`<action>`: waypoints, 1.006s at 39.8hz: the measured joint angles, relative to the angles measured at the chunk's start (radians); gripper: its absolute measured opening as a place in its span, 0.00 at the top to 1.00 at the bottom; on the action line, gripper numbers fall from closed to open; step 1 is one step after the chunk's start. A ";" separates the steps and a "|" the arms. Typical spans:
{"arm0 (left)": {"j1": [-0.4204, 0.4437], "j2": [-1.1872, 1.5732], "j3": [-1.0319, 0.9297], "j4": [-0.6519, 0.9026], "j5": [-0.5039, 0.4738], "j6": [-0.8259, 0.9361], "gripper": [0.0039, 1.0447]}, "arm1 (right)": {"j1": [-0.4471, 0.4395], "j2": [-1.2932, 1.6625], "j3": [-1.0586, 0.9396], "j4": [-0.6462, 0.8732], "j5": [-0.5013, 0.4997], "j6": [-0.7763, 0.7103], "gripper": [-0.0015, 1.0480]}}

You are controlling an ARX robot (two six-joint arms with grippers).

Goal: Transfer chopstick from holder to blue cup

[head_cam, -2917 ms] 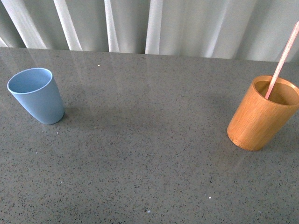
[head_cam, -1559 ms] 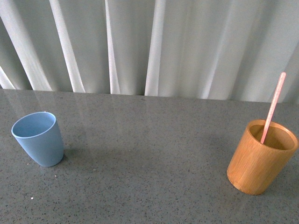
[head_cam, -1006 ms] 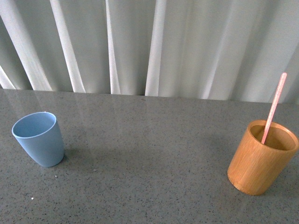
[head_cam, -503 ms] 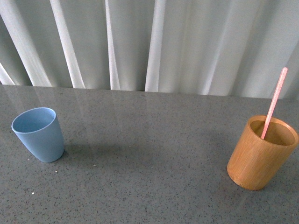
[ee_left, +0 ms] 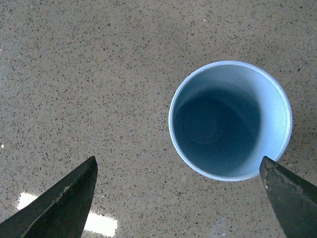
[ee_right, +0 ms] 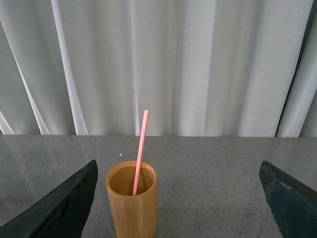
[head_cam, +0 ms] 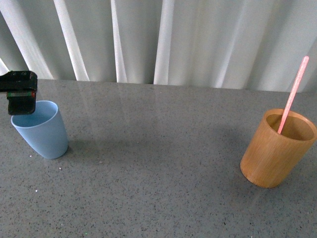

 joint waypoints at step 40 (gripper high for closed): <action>0.037 0.280 0.190 0.000 -0.002 0.000 0.13 | 0.000 0.000 0.000 0.000 0.000 0.000 0.10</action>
